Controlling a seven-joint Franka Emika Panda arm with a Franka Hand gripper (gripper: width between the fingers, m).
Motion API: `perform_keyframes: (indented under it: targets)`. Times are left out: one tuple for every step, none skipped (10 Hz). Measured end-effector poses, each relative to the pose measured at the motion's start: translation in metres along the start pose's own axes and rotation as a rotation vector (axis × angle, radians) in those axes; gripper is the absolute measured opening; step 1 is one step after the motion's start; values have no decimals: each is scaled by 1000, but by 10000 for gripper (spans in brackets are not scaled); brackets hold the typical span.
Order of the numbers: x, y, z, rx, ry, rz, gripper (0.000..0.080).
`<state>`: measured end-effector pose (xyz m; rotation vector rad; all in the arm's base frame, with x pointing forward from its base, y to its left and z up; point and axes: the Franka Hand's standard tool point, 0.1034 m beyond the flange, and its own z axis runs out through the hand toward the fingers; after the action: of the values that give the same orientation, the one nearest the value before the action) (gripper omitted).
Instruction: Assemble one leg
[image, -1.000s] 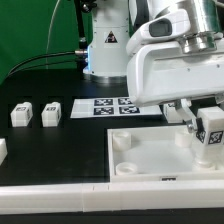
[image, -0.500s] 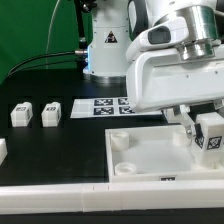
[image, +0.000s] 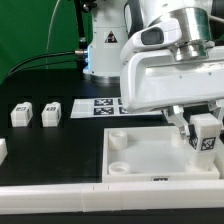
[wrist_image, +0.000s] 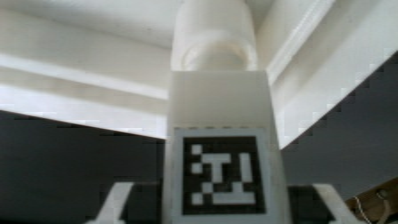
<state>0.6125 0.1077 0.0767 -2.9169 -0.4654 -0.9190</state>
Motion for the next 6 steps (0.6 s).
perform_keyframes:
  targets:
    - [1,-1,-1,2,-10,1,303]
    - [4,-1,-2,2,-7,2,303]
    - [5,0,-3,0,-8,6,479]
    - [6,0,-4,-1,-6,7,611]
    - [6,0,-4,-1,-7,5,611]
    - [5,0,-4,-2,-7,5,637]
